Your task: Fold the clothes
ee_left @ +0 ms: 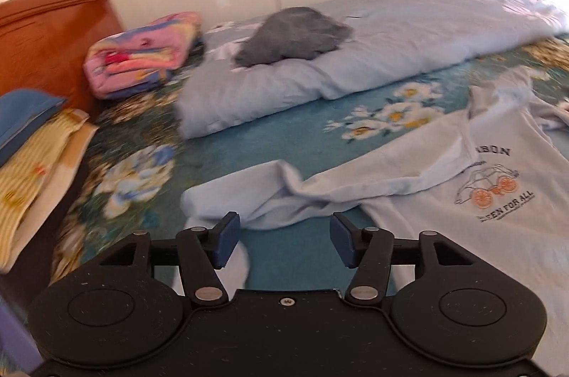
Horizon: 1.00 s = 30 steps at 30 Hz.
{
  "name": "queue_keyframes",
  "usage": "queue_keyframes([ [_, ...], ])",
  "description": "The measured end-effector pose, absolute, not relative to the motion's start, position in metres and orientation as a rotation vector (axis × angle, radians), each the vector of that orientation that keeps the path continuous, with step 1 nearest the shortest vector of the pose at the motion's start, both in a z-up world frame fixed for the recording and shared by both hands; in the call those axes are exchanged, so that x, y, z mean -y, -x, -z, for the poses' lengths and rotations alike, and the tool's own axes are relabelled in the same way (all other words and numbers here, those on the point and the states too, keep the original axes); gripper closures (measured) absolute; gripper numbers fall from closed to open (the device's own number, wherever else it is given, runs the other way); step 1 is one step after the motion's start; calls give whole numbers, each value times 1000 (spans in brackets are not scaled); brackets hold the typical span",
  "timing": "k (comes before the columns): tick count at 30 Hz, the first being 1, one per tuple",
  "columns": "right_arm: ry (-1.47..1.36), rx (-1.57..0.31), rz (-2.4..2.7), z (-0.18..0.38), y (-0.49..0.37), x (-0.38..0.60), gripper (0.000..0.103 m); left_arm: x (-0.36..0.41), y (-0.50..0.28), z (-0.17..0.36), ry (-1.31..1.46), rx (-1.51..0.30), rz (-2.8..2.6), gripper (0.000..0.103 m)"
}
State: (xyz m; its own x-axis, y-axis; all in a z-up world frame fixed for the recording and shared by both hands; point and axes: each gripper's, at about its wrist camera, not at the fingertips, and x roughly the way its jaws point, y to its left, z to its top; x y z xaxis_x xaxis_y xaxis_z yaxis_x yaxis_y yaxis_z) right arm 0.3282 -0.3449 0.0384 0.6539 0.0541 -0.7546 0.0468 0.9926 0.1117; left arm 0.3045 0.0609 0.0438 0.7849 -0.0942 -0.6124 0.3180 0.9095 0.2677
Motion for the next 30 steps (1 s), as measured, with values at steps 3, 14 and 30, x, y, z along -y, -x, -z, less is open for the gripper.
queue_keyframes([
  [3, -128, -858, -27, -27, -359, 346, 60, -38, -320, -28, -454, -627, 334, 40],
  [14, -62, -870, -74, -2, -423, 337, 57, 24, -363, 21, -674, -607, 529, 35],
  [30, 91, -778, -70, -28, -448, 326, 100, 4, -439, -22, -349, -525, 229, 103],
])
